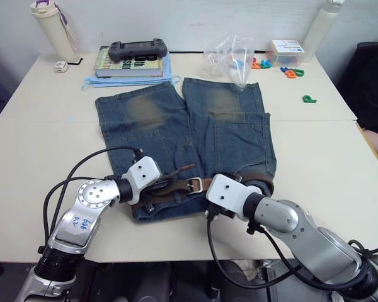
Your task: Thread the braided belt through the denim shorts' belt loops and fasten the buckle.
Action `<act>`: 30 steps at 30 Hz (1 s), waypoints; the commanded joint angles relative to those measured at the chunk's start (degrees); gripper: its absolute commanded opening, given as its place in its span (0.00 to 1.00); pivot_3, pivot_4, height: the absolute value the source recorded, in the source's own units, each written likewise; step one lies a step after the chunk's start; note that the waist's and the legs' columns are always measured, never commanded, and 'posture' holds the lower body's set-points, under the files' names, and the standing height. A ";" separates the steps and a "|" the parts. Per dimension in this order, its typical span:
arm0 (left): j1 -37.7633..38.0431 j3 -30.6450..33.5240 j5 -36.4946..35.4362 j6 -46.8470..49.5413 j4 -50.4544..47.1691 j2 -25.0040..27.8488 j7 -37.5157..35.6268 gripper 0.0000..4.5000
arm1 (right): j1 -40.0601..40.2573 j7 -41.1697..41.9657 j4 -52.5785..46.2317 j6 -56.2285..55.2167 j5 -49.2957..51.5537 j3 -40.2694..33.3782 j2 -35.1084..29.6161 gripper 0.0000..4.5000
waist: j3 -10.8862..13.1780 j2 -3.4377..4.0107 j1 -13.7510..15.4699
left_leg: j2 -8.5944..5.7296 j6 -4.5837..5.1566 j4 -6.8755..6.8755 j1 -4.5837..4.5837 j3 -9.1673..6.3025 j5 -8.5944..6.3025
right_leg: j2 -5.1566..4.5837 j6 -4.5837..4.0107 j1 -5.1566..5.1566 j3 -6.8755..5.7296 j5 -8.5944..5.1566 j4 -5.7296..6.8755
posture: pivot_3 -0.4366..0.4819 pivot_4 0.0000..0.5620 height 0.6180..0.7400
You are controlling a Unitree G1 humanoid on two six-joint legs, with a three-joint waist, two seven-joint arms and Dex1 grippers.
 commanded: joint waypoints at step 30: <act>-1.11 -0.51 2.82 -1.98 -2.38 3.38 -0.46 0.00 | 7.27 -0.08 3.91 -8.46 -21.60 4.26 6.20 0.72 | -0.02 -0.04 0.11 | -0.02 0.03 0.16 0.04 0.39 0.01 | 0.05 0.00 -0.21 0.38 0.00 0.45 | 0.48 0.27 0.40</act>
